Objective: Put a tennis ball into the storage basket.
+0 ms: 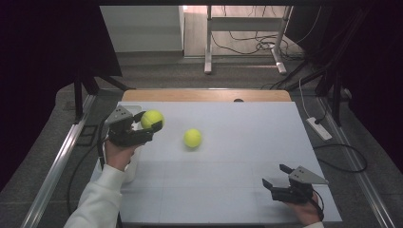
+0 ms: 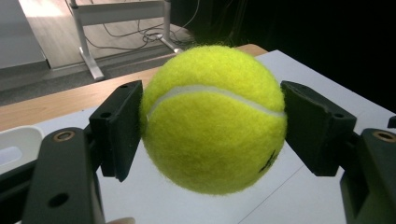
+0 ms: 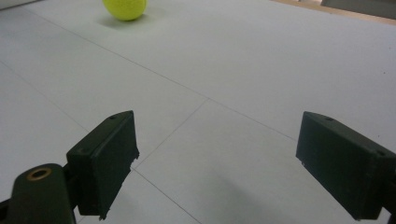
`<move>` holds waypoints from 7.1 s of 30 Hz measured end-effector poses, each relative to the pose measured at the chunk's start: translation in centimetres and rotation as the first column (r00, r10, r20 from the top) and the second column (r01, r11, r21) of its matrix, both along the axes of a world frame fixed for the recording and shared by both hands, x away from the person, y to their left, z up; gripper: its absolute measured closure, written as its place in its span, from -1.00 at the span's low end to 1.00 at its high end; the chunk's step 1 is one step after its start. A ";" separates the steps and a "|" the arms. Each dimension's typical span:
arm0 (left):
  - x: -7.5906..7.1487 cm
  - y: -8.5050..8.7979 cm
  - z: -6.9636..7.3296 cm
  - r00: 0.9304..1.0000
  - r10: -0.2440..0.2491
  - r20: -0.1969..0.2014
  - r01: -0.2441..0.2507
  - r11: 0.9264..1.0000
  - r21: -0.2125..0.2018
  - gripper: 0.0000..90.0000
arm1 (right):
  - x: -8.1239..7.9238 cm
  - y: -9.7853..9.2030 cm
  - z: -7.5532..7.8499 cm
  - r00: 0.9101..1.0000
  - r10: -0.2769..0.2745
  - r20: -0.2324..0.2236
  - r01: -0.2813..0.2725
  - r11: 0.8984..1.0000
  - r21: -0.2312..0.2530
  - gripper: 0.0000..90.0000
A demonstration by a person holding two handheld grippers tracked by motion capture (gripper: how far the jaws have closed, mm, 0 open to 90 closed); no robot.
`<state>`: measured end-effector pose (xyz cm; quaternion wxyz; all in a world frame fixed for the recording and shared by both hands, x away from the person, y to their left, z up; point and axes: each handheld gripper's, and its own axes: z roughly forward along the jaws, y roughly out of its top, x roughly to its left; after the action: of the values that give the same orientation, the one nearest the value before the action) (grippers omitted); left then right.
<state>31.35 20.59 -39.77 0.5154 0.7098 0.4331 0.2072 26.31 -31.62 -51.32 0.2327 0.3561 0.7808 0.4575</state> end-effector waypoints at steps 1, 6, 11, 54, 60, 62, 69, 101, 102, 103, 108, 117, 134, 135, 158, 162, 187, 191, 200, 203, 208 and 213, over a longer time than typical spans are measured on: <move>0.0 0.0 0.0 1.000 0.003 0.002 -0.003 1.000 0.002 -0.42 | 0.0 0.0 0.0 1.000 0.000 0.001 0.000 1.000 0.000 -0.73; 0.3 0.3 0.0 1.000 0.015 0.001 -0.015 1.000 0.004 -0.42 | 0.0 0.0 0.0 1.000 0.000 0.002 0.000 1.000 -0.001 -0.73; 0.6 0.8 -0.1 1.000 0.031 -0.004 -0.031 1.000 0.001 -0.42 | 0.0 0.0 0.0 1.000 -0.001 0.002 0.001 1.000 -0.001 -0.72; 2.1 4.7 -0.5 0.988 0.149 -0.033 -0.148 0.988 0.037 -0.42 | 0.1 0.0 0.0 1.000 0.002 0.009 -0.002 1.000 -0.001 -0.73; 2.3 5.2 -0.6 0.986 0.163 -0.039 -0.161 0.986 0.044 -0.42 | 0.1 0.0 -0.1 1.000 0.002 0.009 -0.002 1.000 -0.002 -0.73; 2.4 5.5 -0.7 0.984 0.172 -0.042 -0.170 0.984 0.049 -0.42 | 0.1 0.0 0.0 1.000 0.002 0.007 -0.002 1.000 -0.001 -0.73; 2.5 6.3 -0.9 0.979 0.197 -0.049 -0.195 0.980 0.046 -0.42 | 0.1 0.1 -0.1 1.000 0.003 0.010 -0.003 1.000 -0.001 -0.73; 6.0 8.4 -2.3 0.948 0.291 -0.129 -0.281 0.955 0.092 -0.42 | 0.1 0.0 -0.1 1.000 -0.001 0.006 0.001 1.000 -0.001 -0.73; 6.1 8.5 -2.3 0.947 0.293 -0.131 -0.283 0.955 0.093 -0.42 | 0.1 0.0 -0.1 1.000 -0.001 0.006 0.001 1.000 -0.002 -0.72; 6.1 8.5 -2.3 0.946 0.294 -0.132 -0.284 0.954 0.094 -0.42 | 0.1 0.0 -0.1 1.000 -0.001 0.006 0.001 1.000 -0.002 -0.73; 6.6 8.7 -2.6 0.941 0.304 -0.148 -0.290 0.951 0.107 -0.42 | 0.1 0.0 -0.1 1.000 -0.001 0.005 0.001 1.000 -0.003 -0.73; 7.5 8.8 -3.4 0.933 0.311 -0.182 -0.291 0.948 0.130 -0.42 | 0.1 -0.1 -0.1 1.000 -0.001 0.004 0.001 1.000 -0.004 -0.72; 9.0 8.8 -4.7 0.918 0.305 -0.252 -0.260 0.945 0.199 -0.42 | 0.1 -0.1 -0.2 1.000 -0.003 0.004 0.003 1.000 -0.005 -0.72; 9.1 8.7 -4.7 0.918 0.305 -0.255 -0.257 0.945 0.203 -0.42 | 0.1 -0.1 -0.2 1.000 -0.003 0.004 0.003 1.000 -0.005 -0.72; 9.9 8.3 -5.5 0.902 0.302 -0.310 -0.224 0.938 0.264 -0.42 | 0.1 -0.2 -0.2 1.000 0.000 0.005 0.000 1.000 -0.006 -0.72; 10.0 8.3 -5.5 0.901 0.301 -0.312 -0.223 0.939 0.263 -0.42 | 0.1 -0.2 -0.2 1.000 -0.001 0.006 0.001 1.000 -0.006 -0.72; 9.2 8.6 -4.2 0.932 0.261 -0.250 -0.231 0.962 0.145 -0.81 | 0.1 -0.2 -0.2 1.000 0.000 0.008 0.000 1.000 -0.006 -0.73; 8.8 8.5 -3.9 0.940 0.244 -0.238 -0.221 0.968 0.120 -0.81 | 0.1 -0.2 -0.2 1.000 -0.001 0.009 0.001 1.000 -0.005 -0.73; 7.8 7.9 -2.9 0.960 0.202 -0.194 -0.188 0.978 0.088 -0.81 | 0.1 -0.2 -0.2 1.000 -0.002 0.009 0.002 1.000 -0.006 -0.73; 7.1 7.7 -2.5 0.969 0.182 -0.168 -0.173 0.983 0.066 -0.80 | 0.1 -0.2 -0.2 1.000 -0.002 0.009 0.002 1.000 -0.006 -0.73; 6.3 7.3 -2.4 0.978 0.157 -0.139 -0.151 0.987 0.053 -0.79 | 0.1 -0.2 -0.2 1.000 -0.002 0.009 0.002 1.000 -0.006 -0.73; 5.5 7.1 -2.2 0.984 0.130 -0.122 -0.126 0.991 0.040 -0.79 | 0.1 -0.1 -0.1 1.000 -0.002 0.011 0.002 1.000 -0.008 -0.73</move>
<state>36.81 27.67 -41.96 0.4614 0.7002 0.5057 0.2025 26.37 -31.75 -51.46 0.2388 0.3534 0.7811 0.4561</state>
